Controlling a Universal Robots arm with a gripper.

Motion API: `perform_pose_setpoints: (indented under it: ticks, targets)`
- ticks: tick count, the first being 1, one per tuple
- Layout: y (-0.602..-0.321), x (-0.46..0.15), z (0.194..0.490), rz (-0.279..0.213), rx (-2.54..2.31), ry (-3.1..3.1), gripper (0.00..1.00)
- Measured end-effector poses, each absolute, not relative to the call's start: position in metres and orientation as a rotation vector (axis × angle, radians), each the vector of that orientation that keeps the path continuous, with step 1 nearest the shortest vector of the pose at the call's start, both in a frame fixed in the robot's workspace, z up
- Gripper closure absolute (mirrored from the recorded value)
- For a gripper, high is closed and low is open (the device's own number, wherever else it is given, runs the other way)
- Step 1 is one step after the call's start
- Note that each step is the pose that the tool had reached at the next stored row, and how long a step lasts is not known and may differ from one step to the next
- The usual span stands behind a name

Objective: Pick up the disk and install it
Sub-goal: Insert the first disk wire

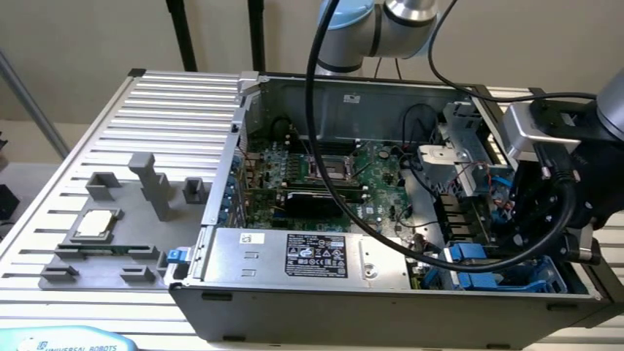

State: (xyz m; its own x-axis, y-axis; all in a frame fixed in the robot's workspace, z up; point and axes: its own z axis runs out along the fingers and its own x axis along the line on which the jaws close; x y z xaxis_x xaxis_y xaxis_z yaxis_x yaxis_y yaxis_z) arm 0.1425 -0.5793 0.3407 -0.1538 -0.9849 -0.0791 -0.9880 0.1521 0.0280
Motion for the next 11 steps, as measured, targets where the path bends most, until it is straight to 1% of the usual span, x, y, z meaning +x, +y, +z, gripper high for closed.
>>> perform_pose_setpoints:
  ticks: [6,11]
  targets:
    - [-0.5783,0.1432,0.3406,0.112,-2.018,2.355,0.84]
    - [-0.5783,0.1484,0.3407,0.123,-2.023,2.362,0.84]
